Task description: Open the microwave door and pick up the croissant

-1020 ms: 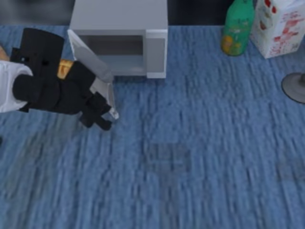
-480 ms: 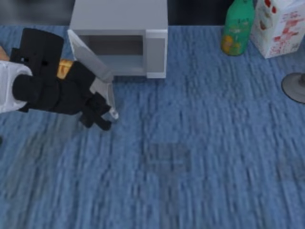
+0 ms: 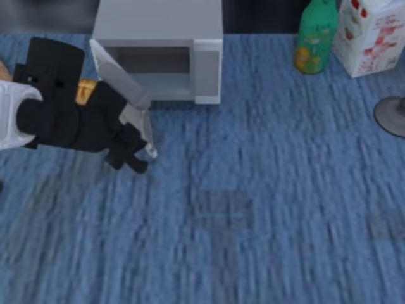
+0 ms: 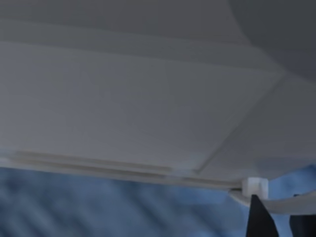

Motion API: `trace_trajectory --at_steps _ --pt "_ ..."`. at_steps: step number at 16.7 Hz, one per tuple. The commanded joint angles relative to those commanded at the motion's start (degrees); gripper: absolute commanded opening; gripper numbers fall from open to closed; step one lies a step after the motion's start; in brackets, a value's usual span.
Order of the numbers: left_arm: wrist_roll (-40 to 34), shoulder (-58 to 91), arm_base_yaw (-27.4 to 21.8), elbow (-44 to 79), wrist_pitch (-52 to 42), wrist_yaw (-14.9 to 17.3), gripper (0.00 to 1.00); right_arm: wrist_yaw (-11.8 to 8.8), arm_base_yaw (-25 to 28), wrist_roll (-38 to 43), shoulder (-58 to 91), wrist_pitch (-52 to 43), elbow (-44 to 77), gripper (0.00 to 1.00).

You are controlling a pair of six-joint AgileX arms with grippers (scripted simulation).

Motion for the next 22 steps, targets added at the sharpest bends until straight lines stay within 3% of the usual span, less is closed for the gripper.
trace_trajectory --at_steps 7,22 --pt "5.2 -0.2 2.5 0.4 -2.2 2.8 0.00 0.0 0.0 0.0 0.0 0.0 0.0 1.00" --pt "5.3 -0.2 2.5 0.4 -2.2 2.9 0.00 0.0 0.0 0.0 0.0 0.0 0.0 1.00"
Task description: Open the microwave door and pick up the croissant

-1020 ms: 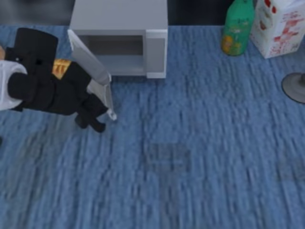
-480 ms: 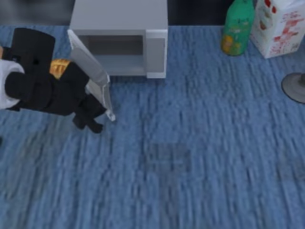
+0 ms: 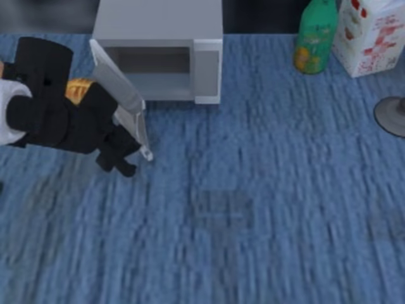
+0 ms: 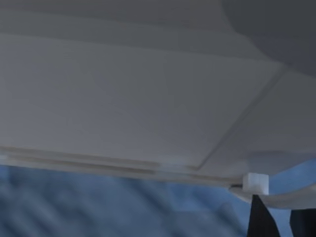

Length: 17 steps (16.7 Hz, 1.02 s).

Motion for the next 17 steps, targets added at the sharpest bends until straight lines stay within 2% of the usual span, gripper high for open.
trace_trajectory --at_steps 10,17 --pt "0.0 0.0 0.0 0.0 0.0 0.0 0.00 0.0 0.0 0.0 0.0 0.0 0.0 1.00" --pt "3.3 0.0 1.2 0.4 -1.6 2.0 0.00 0.0 0.0 0.0 0.0 0.0 0.0 1.00"
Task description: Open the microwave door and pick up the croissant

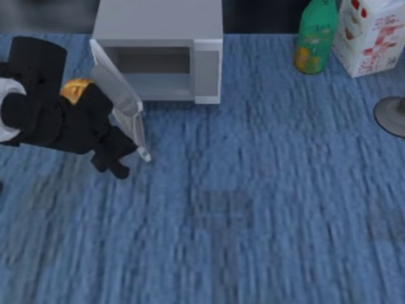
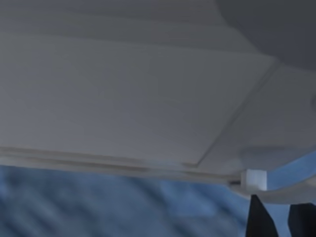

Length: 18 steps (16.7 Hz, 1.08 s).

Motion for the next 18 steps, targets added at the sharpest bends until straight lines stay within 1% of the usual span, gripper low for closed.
trace_trajectory --at_steps 3,18 --pt "1.8 0.1 0.9 0.1 -1.0 0.9 0.00 0.0 0.0 0.0 0.0 0.0 0.0 1.00" --pt "1.8 0.1 0.9 0.1 -1.0 0.9 0.00 0.0 0.0 0.0 0.0 0.0 0.0 1.00"
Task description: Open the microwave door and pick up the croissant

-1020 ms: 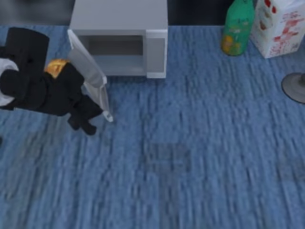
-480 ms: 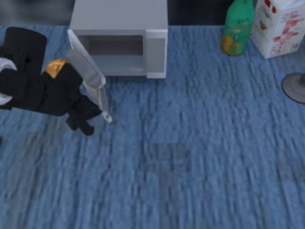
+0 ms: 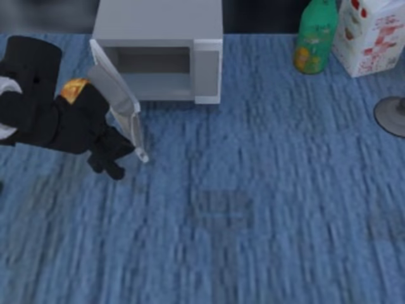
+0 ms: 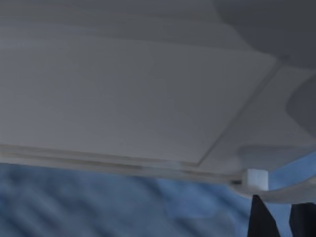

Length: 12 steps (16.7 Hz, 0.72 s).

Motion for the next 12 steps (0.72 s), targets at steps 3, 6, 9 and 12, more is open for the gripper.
trace_trajectory --at_steps 3,6,9,12 --pt "0.0 0.0 0.0 0.0 0.0 0.0 0.00 0.0 0.0 0.0 0.0 0.0 0.0 1.00" --pt "0.0 0.0 0.0 0.0 0.0 0.0 0.00 0.0 0.0 0.0 0.0 0.0 0.0 1.00" --pt "0.0 0.0 0.0 0.0 0.0 0.0 0.00 0.0 0.0 0.0 0.0 0.0 0.0 1.00" --pt "0.8 0.2 0.1 -0.2 -0.7 0.6 0.00 0.0 0.0 0.0 0.0 0.0 0.0 1.00"
